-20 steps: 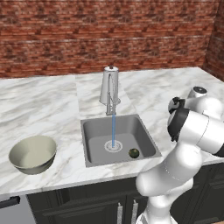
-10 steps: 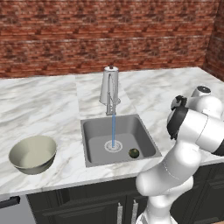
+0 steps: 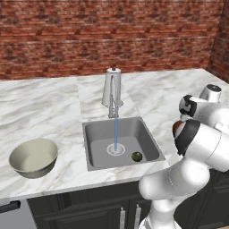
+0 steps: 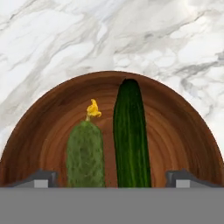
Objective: Pick the cucumbers from the sink and place them in one bowl. Place the squash in the other bowl. Then turn off the sink faucet.
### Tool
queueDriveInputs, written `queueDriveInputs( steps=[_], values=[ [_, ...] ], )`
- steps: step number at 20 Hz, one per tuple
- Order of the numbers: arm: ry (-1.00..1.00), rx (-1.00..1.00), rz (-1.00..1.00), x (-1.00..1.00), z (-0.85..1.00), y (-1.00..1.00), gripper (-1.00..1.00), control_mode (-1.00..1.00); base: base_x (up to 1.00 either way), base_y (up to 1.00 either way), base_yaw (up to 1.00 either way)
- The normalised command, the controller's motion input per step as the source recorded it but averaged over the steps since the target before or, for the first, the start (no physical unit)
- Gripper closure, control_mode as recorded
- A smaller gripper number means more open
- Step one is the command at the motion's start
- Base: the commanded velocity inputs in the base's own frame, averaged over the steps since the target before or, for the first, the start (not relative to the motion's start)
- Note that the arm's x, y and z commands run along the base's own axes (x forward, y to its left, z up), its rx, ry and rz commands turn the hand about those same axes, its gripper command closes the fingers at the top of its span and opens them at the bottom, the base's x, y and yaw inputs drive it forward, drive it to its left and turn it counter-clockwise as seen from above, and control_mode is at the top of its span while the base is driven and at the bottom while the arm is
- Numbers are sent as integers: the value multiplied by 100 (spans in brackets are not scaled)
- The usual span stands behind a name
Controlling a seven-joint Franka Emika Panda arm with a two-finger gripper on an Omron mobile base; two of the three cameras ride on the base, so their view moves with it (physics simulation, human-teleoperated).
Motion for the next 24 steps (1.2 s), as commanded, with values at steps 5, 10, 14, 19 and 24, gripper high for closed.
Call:
queueDriveInputs(
  steps=[5, 10, 14, 19, 24],
  values=[
    [0, -1, 5, -19, 63, 23, -100, -100, 0, 0, 0],
    [0, -2, 7, -28, 56, 30, -100, -100, 0, 0, 0],
    [0, 0, 6, -34, 45, 40, -100, -100, 0, 0, 0],
    [0, 0, 6, -44, 15, 52, -100, -100, 0, 0, 0],
    [0, 0, 7, -40, 0, 68, -100, -100, 0, 0, 0]
  ],
)
